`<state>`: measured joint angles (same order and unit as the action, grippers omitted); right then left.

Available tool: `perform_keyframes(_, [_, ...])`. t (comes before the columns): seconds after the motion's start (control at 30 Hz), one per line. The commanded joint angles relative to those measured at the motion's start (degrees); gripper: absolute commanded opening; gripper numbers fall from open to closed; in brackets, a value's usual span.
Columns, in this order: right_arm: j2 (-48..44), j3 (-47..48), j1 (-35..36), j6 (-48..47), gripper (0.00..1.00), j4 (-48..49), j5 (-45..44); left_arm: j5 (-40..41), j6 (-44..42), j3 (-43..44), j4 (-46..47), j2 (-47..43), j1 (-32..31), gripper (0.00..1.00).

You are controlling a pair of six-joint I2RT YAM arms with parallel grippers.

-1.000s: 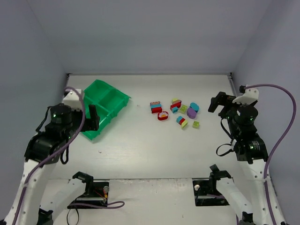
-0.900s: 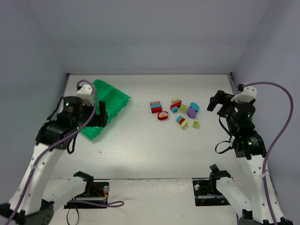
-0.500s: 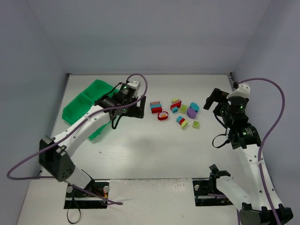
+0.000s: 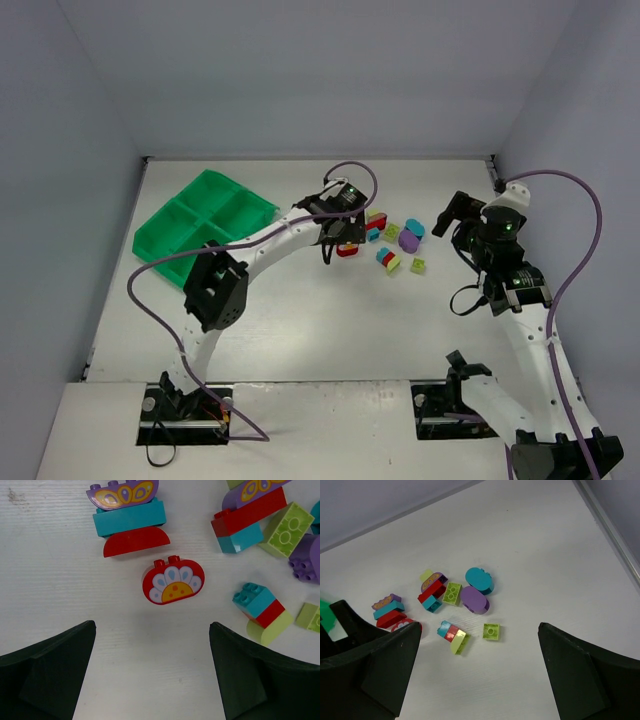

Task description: Sort the legos into containers by color

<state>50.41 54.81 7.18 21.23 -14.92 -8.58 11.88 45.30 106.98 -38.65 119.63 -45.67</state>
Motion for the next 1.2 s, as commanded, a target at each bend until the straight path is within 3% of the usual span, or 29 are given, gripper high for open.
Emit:
perform_keyframes(0.0, [0.1,0.0,0.2,0.8,1.00,2.3,-1.0,3.2,5.2,5.2,-1.6,0.9,0.2,0.89])
perform_keyframes(0.6, [0.2,-2.2,0.2,-0.1,1.00,2.3,2.3,2.1,7.3,15.5,-1.2,15.5,0.3,0.88])
perform_keyframes(0.77, [0.0,-3.0,0.2,-0.3,1.00,2.2,3.4,4.2,7.2,14.5,-0.5,16.2,0.3,0.68])
perform_keyframes(1.0, [-0.5,-2.8,0.2,-1.2,1.00,2.3,5.1,7.8,5.2,7.2,2.3,10.9,0.2,0.26])
perform_keyframes(1.17, [-1.5,-2.4,0.6,-0.3,1.00,2.3,7.9,11.7,1.2,-1.1,1.3,-1.0,0.4,0.20])
